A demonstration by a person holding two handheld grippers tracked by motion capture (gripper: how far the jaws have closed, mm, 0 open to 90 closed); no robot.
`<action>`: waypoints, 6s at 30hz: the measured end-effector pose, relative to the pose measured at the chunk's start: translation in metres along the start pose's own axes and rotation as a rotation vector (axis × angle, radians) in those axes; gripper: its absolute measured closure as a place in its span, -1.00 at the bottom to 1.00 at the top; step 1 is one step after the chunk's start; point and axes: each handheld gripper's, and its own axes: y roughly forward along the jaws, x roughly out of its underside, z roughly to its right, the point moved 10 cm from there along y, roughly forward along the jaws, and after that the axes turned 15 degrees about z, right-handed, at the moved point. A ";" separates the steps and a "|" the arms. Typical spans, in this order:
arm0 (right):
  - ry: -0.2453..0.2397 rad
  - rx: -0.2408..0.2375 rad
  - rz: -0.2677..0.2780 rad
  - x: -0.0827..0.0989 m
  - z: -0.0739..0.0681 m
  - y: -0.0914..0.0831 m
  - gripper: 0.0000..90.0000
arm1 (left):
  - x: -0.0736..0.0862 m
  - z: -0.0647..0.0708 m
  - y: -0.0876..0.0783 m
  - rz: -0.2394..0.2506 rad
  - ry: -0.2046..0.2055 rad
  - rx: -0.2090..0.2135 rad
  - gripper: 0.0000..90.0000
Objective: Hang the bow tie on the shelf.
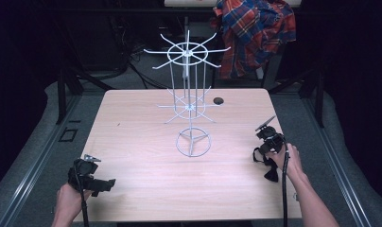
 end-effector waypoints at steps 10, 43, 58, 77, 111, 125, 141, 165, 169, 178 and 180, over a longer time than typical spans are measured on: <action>0.007 -0.014 0.055 -0.006 0.001 -0.014 0.93 | -0.001 0.001 0.000 0.006 0.004 -0.007 -1.00; 0.068 -0.041 0.325 -0.036 0.010 -0.088 0.97 | -0.002 -0.001 0.000 0.025 -0.001 0.004 -1.00; 0.027 -0.063 0.425 -0.058 -0.009 -0.113 0.97 | -0.002 -0.002 -0.001 0.025 -0.008 0.010 -1.00; -0.008 -0.097 0.471 -0.074 -0.030 -0.127 0.97 | -0.002 -0.001 -0.001 0.028 -0.010 0.016 -1.00; -0.066 -0.141 0.516 -0.101 -0.069 -0.140 0.97 | -0.004 0.002 0.000 0.037 -0.001 0.019 -1.00; -0.099 -0.159 0.544 -0.113 -0.087 -0.155 0.97 | -0.006 0.003 0.001 0.037 0.002 0.021 -1.00; -0.121 -0.184 0.569 -0.125 -0.103 -0.163 0.97 | -0.006 0.004 0.001 0.038 0.001 0.025 -1.00; -0.167 -0.220 0.585 -0.151 -0.131 -0.166 0.97 | -0.006 0.004 0.000 0.041 -0.001 0.032 -1.00; -0.176 -0.221 0.586 -0.154 -0.134 -0.166 0.97 | -0.006 0.004 0.000 0.041 0.000 0.033 -1.00; -0.183 -0.225 0.583 -0.160 -0.138 -0.164 0.97 | -0.007 0.005 0.000 0.042 -0.001 0.036 -1.00; -0.185 -0.224 0.582 -0.161 -0.138 -0.163 0.97 | -0.006 0.005 0.000 0.038 0.001 0.038 -1.00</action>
